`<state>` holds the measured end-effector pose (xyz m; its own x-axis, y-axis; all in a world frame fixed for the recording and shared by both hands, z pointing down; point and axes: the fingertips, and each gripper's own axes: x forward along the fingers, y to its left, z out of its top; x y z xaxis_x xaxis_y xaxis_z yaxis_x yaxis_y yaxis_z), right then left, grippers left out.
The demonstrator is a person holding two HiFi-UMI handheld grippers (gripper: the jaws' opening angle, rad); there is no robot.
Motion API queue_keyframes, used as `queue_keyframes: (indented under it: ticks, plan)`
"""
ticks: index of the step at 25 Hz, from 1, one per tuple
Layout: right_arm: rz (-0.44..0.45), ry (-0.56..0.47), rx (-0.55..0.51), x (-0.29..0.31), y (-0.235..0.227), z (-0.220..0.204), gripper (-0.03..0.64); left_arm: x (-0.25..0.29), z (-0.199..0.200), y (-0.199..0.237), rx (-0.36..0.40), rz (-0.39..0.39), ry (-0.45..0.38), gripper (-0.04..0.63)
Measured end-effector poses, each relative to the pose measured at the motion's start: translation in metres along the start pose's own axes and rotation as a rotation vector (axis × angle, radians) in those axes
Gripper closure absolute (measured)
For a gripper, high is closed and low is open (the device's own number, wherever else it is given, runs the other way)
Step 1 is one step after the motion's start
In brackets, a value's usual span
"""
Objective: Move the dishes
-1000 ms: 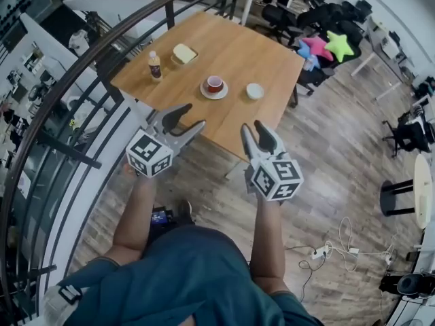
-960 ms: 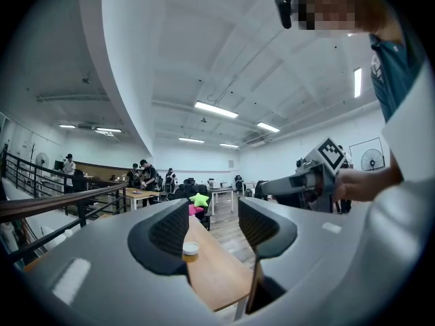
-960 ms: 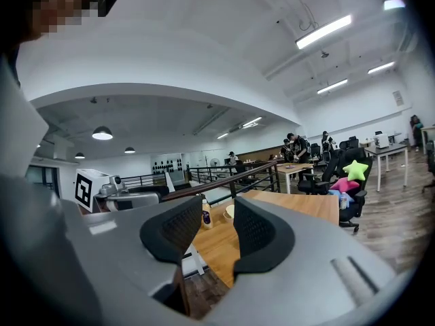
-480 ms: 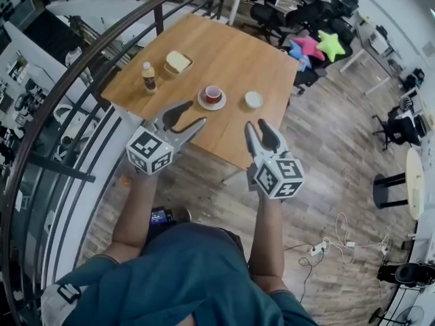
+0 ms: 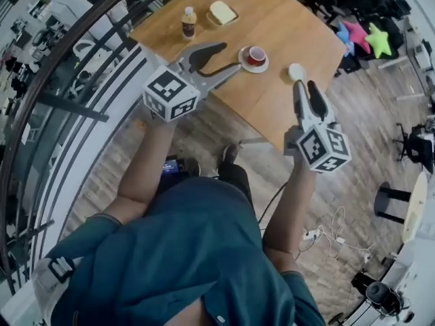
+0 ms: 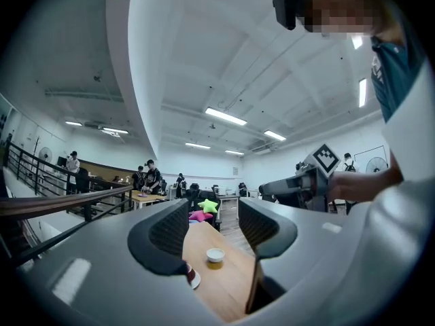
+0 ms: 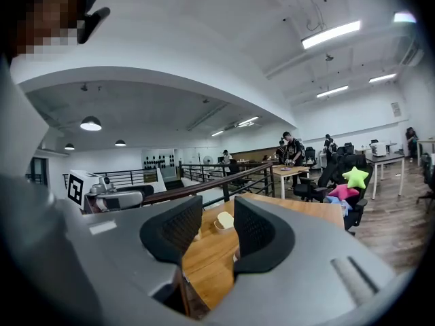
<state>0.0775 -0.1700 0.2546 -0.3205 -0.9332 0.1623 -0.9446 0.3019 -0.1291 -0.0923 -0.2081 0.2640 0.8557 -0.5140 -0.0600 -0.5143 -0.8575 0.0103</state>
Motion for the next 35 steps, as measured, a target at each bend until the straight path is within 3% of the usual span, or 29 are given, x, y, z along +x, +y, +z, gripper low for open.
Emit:
queue_keyframes:
  ticks: [12,25,35]
  plan:
    - [0.157,0.013,0.032,0.120,-0.026,-0.005,0.488,-0.004,-0.013,0.086,0.027,0.202,0.051,0.368]
    - [0.207,0.099,0.051,0.182,-0.082,-0.025,0.488,0.074,-0.051,0.110,-0.025,0.214,0.107,0.368]
    - [0.192,0.150,0.092,0.204,-0.116,-0.055,0.488,0.125,-0.101,0.115,-0.081,0.172,0.172,0.367]
